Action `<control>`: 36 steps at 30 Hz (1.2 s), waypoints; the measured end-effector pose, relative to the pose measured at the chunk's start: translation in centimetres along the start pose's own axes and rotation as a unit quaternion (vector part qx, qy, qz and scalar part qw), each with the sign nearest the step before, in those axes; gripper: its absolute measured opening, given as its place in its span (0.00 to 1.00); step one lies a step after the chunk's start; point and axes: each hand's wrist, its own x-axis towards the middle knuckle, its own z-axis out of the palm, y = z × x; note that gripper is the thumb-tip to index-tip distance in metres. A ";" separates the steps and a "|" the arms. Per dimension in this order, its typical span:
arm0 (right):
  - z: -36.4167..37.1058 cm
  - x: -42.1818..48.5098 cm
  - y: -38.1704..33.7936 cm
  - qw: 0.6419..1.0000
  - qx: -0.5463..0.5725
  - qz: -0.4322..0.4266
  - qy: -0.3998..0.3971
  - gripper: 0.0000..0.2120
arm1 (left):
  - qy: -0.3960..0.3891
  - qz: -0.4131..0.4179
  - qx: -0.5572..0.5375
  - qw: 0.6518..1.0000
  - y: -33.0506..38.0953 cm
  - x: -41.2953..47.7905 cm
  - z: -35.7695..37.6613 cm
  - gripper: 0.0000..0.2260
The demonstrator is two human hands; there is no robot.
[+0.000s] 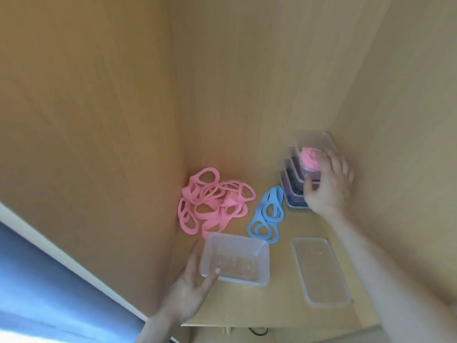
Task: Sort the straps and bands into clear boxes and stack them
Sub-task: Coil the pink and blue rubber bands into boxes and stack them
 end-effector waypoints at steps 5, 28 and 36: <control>2.2 -5.2 -3.1 0.982 0.136 -0.108 -0.075 0.03 | -0.016 -0.077 -0.064 0.995 -0.3 0.0 -0.1 0.41; 7.3 -10.5 -0.1 0.908 0.039 0.041 -0.416 0.07 | -0.081 -0.116 0.039 0.989 0.7 0.2 0.0 0.40; 7.3 -12.3 -1.7 0.911 0.024 -0.005 -0.411 0.09 | -0.082 -0.122 0.038 0.988 0.6 0.1 0.0 0.41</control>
